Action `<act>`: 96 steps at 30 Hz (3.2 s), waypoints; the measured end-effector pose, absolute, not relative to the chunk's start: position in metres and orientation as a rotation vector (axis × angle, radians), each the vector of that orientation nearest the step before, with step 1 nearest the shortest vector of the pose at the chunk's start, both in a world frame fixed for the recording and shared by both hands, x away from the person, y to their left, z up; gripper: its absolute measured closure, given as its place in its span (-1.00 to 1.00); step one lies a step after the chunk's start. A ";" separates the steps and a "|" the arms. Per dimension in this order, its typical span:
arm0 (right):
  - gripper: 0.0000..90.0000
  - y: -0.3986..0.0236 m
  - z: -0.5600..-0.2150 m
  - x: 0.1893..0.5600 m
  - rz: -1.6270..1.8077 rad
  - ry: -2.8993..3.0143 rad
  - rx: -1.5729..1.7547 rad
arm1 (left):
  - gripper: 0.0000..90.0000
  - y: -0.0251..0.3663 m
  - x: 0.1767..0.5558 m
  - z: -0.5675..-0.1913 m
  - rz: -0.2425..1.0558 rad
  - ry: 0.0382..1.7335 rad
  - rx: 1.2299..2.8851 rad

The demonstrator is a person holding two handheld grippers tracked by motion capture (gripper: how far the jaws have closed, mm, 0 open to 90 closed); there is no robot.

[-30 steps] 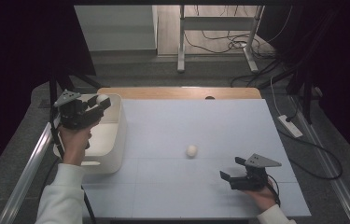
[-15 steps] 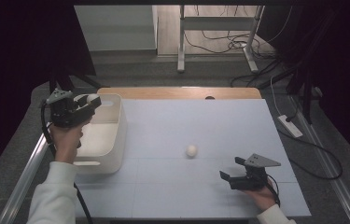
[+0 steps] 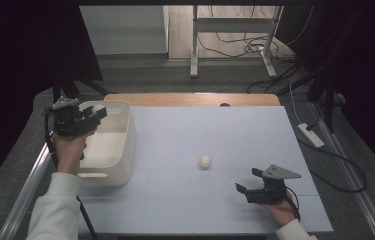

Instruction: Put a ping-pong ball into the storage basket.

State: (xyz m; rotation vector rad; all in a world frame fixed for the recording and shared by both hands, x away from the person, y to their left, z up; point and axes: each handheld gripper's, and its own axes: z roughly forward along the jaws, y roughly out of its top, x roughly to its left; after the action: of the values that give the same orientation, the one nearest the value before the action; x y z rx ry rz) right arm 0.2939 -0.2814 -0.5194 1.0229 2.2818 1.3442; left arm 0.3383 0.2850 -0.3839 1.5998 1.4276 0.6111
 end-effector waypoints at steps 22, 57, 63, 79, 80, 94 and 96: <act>-0.76 -0.281 -0.520 0.294 1.340 2.287 1.013 | 0.12 0.281 0.346 -0.394 0.555 1.490 1.706; -0.76 -0.285 -0.519 0.294 1.358 2.260 1.035 | -0.59 0.248 0.297 -0.367 0.482 1.114 1.544; -0.76 -0.284 -0.519 0.294 1.360 2.265 1.020 | -0.60 0.228 0.295 -0.372 0.466 1.062 1.560; -0.76 -0.280 -0.520 0.297 1.357 2.275 1.006 | -0.62 0.214 0.290 -0.374 0.451 1.017 1.599; -0.76 -0.280 -0.520 0.296 1.358 2.275 1.006 | -0.62 0.213 0.290 -0.374 0.450 1.014 1.603; -0.76 -0.279 -0.519 0.298 1.364 2.271 1.010 | -0.63 0.184 0.293 -0.389 0.396 0.981 1.699; -0.76 -0.278 -0.519 0.299 1.365 2.273 1.010 | -0.63 0.181 0.294 -0.390 0.387 0.975 1.706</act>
State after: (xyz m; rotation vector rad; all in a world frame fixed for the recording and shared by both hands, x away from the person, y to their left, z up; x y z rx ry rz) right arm 0.2987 -0.2778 -0.5194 1.0096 2.2727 1.3645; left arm 0.2940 0.1810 -0.3897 1.7063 0.9751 0.3865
